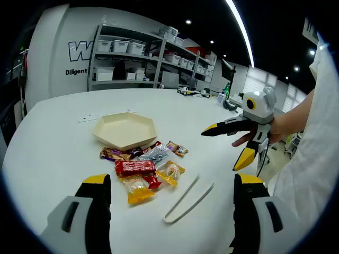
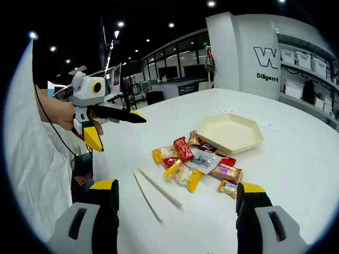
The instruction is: Place the target food into the container with the food tongs after gripping and lifting it, then release it inside without dropping or visibly crushing the food.
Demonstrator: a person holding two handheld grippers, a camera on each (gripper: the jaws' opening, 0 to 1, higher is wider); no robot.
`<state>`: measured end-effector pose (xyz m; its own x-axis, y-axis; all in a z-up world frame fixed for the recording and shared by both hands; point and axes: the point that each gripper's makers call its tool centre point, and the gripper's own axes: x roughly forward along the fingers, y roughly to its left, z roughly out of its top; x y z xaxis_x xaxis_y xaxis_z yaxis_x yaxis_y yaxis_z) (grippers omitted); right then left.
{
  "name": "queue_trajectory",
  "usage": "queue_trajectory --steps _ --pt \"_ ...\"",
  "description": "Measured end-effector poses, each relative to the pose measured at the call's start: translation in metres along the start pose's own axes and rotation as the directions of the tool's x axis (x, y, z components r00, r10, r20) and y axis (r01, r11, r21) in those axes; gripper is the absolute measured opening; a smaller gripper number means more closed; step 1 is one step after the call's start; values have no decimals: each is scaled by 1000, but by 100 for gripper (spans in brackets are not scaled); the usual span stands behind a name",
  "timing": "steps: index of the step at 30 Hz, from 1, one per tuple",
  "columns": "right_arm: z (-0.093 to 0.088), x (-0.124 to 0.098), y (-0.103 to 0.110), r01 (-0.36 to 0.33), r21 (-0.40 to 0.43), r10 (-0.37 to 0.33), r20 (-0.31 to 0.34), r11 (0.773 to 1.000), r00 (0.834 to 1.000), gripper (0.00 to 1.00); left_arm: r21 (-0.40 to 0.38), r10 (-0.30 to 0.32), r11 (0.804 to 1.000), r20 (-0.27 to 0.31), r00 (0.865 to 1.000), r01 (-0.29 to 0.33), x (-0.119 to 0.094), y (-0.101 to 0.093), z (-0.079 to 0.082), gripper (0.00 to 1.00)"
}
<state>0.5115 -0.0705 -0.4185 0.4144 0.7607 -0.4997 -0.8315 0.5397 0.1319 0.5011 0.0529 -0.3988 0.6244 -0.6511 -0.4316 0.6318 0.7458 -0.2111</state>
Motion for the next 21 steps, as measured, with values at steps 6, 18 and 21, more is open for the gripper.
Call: queue_trajectory --steps 6,18,21 --pt "1 0 0 -1 -1 1 2 1000 1000 90 0 2 1000 -2 1000 -2 -1 1 -1 92" --pt "1 -3 1 1 -6 -1 1 1000 1000 90 5 -5 1000 -4 1000 5 -1 -3 -1 91" --pt "0 -3 2 1 -8 -1 -1 1000 1000 90 7 -7 1000 -5 1000 7 -1 -4 -2 91"
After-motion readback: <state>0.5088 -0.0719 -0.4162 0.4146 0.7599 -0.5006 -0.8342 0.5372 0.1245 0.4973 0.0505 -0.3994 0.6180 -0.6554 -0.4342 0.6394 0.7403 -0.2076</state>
